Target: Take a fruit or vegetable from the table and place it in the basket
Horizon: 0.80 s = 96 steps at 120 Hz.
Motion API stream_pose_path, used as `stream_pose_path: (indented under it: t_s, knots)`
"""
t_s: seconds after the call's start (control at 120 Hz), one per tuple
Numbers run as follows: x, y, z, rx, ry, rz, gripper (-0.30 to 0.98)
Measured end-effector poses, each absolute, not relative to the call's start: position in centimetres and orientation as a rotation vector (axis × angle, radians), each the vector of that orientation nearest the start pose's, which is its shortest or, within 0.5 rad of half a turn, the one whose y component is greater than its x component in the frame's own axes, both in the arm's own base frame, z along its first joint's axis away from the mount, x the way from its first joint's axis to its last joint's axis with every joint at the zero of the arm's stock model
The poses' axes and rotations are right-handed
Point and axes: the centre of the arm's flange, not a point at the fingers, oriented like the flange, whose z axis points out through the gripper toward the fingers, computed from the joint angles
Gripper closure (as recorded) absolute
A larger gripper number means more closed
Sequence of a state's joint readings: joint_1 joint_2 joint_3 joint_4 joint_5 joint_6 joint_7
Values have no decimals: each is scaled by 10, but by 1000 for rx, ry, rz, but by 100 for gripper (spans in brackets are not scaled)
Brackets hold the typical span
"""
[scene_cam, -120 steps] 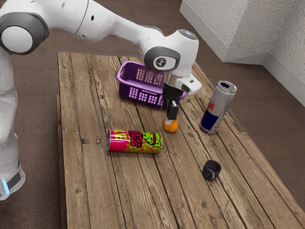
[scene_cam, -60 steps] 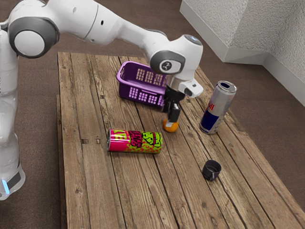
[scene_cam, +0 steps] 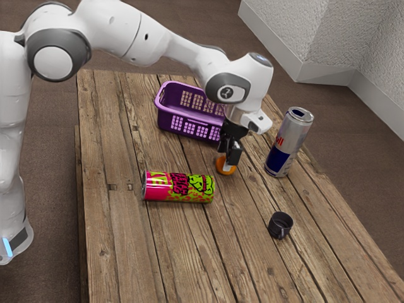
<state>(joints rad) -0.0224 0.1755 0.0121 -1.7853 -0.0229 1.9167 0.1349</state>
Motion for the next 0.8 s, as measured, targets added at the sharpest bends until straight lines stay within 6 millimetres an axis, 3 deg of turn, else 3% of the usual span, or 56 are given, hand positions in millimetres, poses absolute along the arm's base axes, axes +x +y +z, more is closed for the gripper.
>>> stream_pose_path:
  t_s: [0.367,0.8]
  knots:
    - [621,-8,443,-3155,220,60,3]
    - [624,0,424,-3167,194,111,3]
